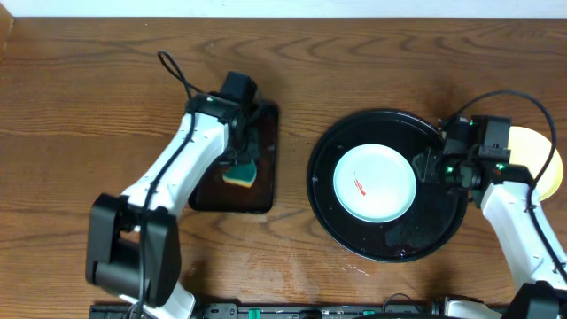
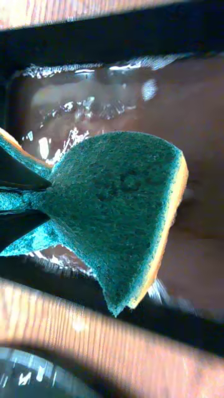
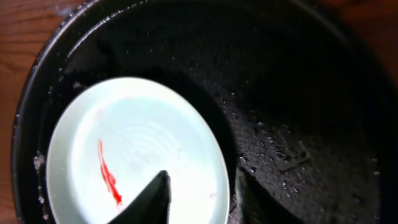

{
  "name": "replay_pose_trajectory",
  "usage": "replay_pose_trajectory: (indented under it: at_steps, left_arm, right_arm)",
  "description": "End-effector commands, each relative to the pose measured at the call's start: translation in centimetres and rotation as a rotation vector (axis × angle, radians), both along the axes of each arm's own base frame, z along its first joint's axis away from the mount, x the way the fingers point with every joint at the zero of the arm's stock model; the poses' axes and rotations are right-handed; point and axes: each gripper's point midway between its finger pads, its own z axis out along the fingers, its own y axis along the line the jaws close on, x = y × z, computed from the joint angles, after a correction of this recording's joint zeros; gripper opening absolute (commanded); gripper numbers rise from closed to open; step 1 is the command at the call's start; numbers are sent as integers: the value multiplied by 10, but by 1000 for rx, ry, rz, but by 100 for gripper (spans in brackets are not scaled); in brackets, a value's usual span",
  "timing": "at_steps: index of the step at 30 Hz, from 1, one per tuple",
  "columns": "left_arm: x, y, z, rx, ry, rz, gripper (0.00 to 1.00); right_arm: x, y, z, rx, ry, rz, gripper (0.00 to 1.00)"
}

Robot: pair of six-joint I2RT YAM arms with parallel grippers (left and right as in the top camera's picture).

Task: Clean dirty plates on tray and stack at the side
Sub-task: 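Grasp the green sponge from the small tray with the left gripper, then scrub the pale green plate with the sponge while right gripper holds rim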

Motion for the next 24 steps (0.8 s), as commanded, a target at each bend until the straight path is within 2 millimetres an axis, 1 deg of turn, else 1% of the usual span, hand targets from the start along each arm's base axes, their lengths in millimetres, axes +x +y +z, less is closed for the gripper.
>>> replay_pose_trajectory:
  at_steps: [1,2,4,6,7,9,11,14,16,17,18,21,22,24]
  left_arm:
    - [5,-13,37,-85,-80,-30,7]
    - [5,-14,40,-94,-86,-30,8]
    - [4,-17,46,-119,-99,-32,7]
    - [3,-23,54,-149,-112,-42,7]
    - [4,-26,58,-161,-120,-47,7]
    - [5,-30,66,-167,-138,-60,7]
    - [6,-39,77,-176,-159,-81,7]
    - [5,-58,91,-192,-186,-132,7]
    - [2,-74,95,-203,-202,-173,7]
    - [0,-82,97,-212,-211,-186,7]
    - [-1,-91,97,-222,-215,-190,7]
    - [-4,-116,98,-259,-229,-197,7]
    - [-4,-125,97,-272,-236,-201,8]
    - [-5,-147,97,-313,-244,-225,7]
  right_arm:
    - [-5,7,-10,15,1,47,24]
    - [-5,6,-11,11,0,45,23]
    - [-5,5,-13,5,-2,42,24]
    - [-4,3,-17,-8,5,35,30]
    - [-3,3,-20,-7,8,36,31]
    - [-2,7,-27,4,21,49,34]
    - [-4,13,-38,7,58,70,36]
    - [-10,25,-55,11,108,122,38]
    - [-11,28,-62,3,123,133,29]
    - [-10,28,-63,4,124,134,26]
    - [-9,28,-64,4,125,127,21]
    - [-8,26,-65,8,130,96,4]
    - [-8,26,-65,13,135,86,1]
    - [-10,26,-66,25,154,54,1]
